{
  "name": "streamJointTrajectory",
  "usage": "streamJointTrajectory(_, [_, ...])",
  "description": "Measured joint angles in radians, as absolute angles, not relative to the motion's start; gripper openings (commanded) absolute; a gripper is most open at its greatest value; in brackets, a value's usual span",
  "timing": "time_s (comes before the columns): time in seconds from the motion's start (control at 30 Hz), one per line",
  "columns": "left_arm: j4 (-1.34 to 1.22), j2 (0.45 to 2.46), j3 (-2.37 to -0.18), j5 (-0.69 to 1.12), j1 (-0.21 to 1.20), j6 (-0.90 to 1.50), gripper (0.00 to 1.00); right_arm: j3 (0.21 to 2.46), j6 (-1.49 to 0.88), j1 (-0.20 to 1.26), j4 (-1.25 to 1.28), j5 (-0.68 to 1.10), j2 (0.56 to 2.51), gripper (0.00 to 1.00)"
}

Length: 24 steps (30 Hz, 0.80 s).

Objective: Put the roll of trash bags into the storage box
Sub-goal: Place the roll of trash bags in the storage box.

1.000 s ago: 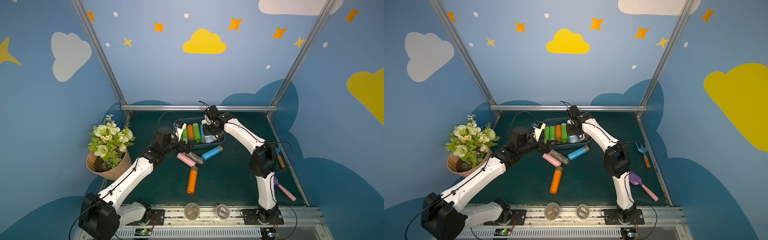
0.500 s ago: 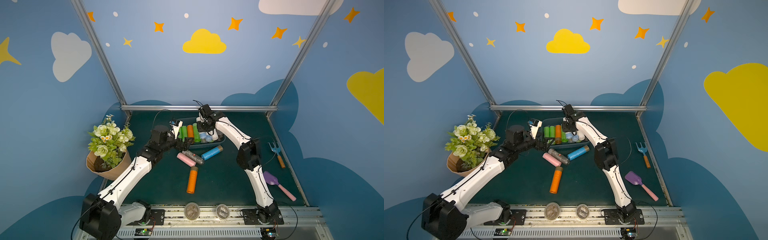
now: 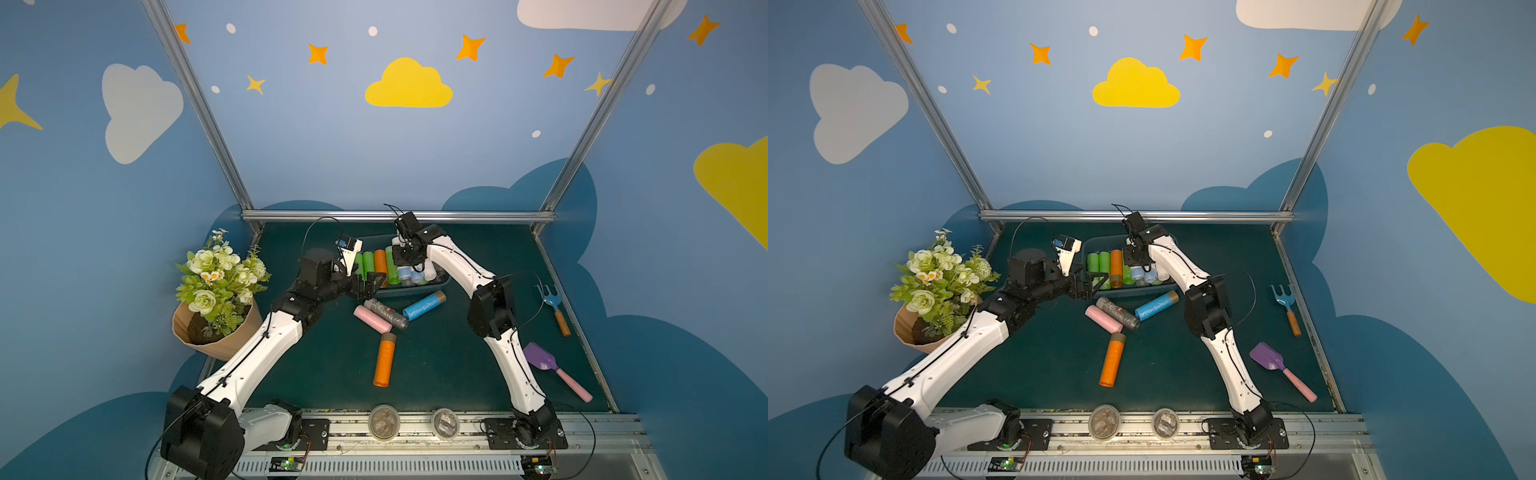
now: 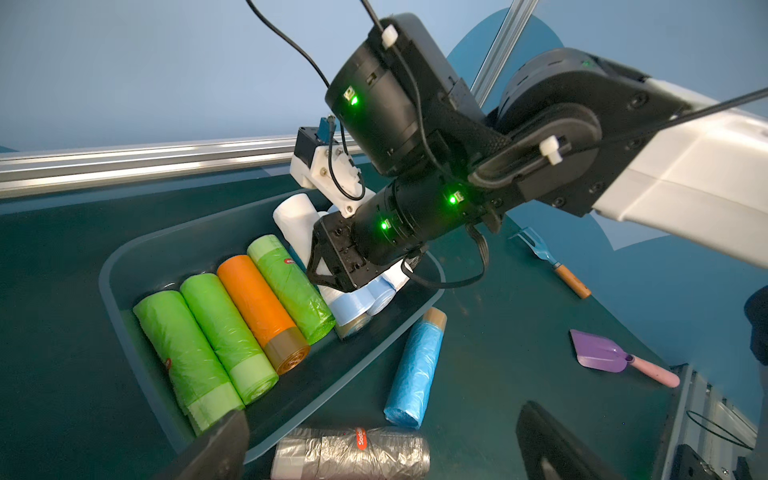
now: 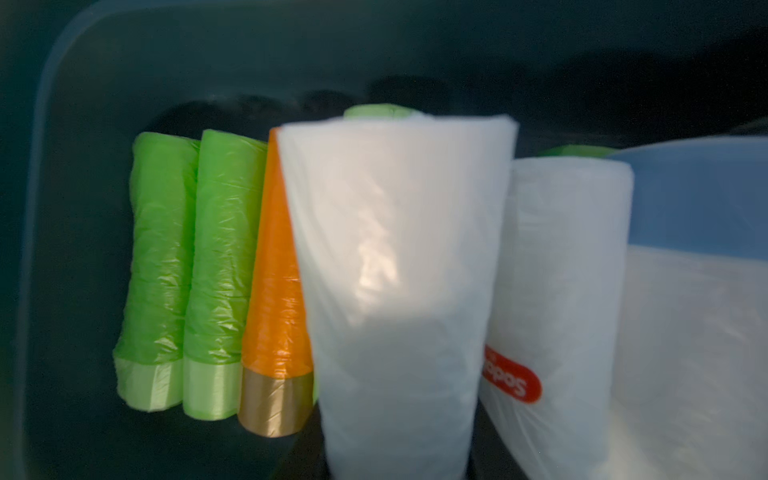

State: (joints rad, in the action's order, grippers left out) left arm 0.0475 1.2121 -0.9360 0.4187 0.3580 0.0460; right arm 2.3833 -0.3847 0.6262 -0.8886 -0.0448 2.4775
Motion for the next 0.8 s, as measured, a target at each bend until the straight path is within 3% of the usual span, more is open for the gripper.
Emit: streamJointTrajectory(0.8, [0.041, 1.212, -0.936, 0.433, 0.358, 0.061, 1.00, 2.407, -0.408, 0.619, -0.911, -0.061, 2.504, 0.34])
